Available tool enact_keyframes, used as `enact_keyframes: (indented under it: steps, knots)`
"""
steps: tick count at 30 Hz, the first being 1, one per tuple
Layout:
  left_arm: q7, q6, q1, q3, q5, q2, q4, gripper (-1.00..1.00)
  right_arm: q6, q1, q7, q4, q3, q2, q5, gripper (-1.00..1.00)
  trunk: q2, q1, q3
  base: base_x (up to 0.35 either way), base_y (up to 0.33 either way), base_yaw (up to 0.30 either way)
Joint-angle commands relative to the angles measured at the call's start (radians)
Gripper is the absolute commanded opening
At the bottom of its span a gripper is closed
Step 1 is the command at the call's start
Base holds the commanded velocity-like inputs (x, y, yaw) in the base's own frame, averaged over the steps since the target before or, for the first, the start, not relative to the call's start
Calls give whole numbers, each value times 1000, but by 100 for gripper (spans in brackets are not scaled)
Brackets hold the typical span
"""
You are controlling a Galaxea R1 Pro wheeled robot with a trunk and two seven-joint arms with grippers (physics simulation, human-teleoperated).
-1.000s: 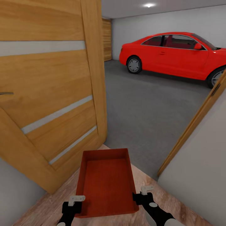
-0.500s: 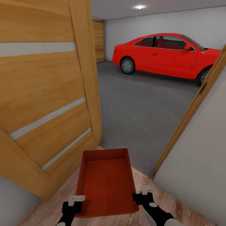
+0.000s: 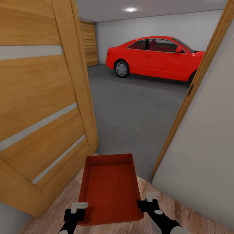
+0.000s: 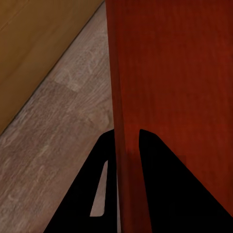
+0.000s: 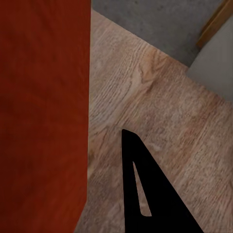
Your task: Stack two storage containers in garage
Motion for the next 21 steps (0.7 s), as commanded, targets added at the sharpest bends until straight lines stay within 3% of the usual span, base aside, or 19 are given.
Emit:
enact_keyframes:
  steps: [1,11,21]
  knots:
    - [11,-3,-1,12,-20,0,-2,-100,-3,-1,-13,2,-5,-5,1,-100,0,0,-1,0,132,-56]
    - [11,-3,-1,12,-20,0,-2,-100,-3,-1,-13,2,-5,-5,1,-100,0,0,0,15,251,-13]
    - [11,-3,-1,12,-20,0,-2,-100,-3,-1,-13,2,-5,-5,1,-100,0,0,0,5,41,-72]
